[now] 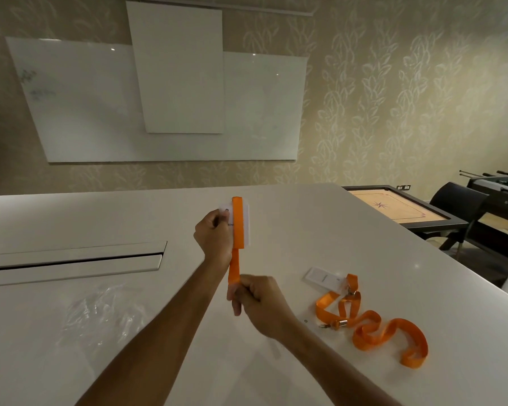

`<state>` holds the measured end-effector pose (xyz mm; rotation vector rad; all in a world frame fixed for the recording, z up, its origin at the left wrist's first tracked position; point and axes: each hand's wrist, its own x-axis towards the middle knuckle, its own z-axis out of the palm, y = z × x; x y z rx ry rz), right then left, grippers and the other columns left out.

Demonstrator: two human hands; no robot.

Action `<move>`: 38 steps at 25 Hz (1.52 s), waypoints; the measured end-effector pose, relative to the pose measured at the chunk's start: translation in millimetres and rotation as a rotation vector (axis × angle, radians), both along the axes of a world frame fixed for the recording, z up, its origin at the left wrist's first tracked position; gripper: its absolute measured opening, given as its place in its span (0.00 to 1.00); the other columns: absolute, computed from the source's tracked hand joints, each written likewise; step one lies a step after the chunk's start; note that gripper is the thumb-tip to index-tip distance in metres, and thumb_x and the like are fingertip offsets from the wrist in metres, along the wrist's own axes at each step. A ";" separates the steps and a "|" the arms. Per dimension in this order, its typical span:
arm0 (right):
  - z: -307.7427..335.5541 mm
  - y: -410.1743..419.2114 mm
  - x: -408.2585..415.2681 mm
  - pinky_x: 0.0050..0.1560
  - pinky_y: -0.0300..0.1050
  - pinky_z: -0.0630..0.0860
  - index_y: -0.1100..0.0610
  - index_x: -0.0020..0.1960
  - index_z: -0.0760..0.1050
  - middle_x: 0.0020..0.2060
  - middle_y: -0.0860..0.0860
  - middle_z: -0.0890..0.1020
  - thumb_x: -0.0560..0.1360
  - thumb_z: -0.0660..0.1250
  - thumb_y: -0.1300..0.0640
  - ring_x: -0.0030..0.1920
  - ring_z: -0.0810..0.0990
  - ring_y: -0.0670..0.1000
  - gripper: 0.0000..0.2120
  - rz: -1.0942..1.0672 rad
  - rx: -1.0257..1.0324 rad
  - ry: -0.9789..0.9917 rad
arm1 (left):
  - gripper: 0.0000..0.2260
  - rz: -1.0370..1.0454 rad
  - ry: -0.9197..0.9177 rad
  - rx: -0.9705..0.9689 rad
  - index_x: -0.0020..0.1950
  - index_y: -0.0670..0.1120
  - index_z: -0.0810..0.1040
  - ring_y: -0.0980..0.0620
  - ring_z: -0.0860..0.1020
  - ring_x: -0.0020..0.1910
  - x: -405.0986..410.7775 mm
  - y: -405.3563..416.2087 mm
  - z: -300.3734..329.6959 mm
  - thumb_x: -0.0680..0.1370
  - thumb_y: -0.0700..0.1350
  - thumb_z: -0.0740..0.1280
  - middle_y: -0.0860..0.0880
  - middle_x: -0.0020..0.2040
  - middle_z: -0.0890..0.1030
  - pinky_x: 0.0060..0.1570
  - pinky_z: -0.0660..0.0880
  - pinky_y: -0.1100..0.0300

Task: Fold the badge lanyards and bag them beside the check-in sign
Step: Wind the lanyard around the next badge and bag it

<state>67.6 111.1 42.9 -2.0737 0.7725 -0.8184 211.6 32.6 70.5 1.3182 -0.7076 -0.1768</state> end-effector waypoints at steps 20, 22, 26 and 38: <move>47.0 -61.2 4.5 0.31 0.32 0.68 0.56 0.31 0.81 0.23 0.44 0.78 0.79 0.62 0.57 0.24 0.73 0.41 0.19 -0.166 0.017 -0.342 | 0.12 -0.248 -0.078 -0.097 0.34 0.47 0.80 0.58 0.75 0.28 -25.4 27.9 -25.4 0.77 0.40 0.66 0.53 0.27 0.78 0.31 0.74 0.66; 40.8 -66.5 6.1 0.34 0.33 0.70 0.56 0.31 0.80 0.25 0.42 0.79 0.78 0.62 0.58 0.27 0.75 0.41 0.18 -0.209 -0.060 -0.299 | 0.13 -0.303 -0.029 -0.112 0.32 0.49 0.80 0.57 0.75 0.28 -30.0 32.4 -26.3 0.77 0.40 0.67 0.54 0.26 0.78 0.31 0.74 0.66; 32.2 -71.9 4.1 0.31 0.33 0.69 0.48 0.33 0.79 0.26 0.40 0.79 0.76 0.65 0.59 0.28 0.76 0.41 0.14 -0.282 -0.274 -0.210 | 0.12 -0.353 0.071 -0.133 0.36 0.48 0.83 0.53 0.79 0.34 -35.9 38.0 -26.1 0.78 0.41 0.66 0.50 0.30 0.81 0.36 0.77 0.60; 27.5 -80.6 -2.4 0.42 0.43 0.79 0.55 0.58 0.80 0.56 0.50 0.78 0.73 0.70 0.58 0.42 0.78 0.48 0.14 -0.341 -0.626 0.019 | 0.11 -0.312 0.051 -0.095 0.38 0.48 0.82 0.49 0.81 0.35 -30.5 43.0 -34.6 0.78 0.40 0.65 0.48 0.33 0.82 0.39 0.81 0.57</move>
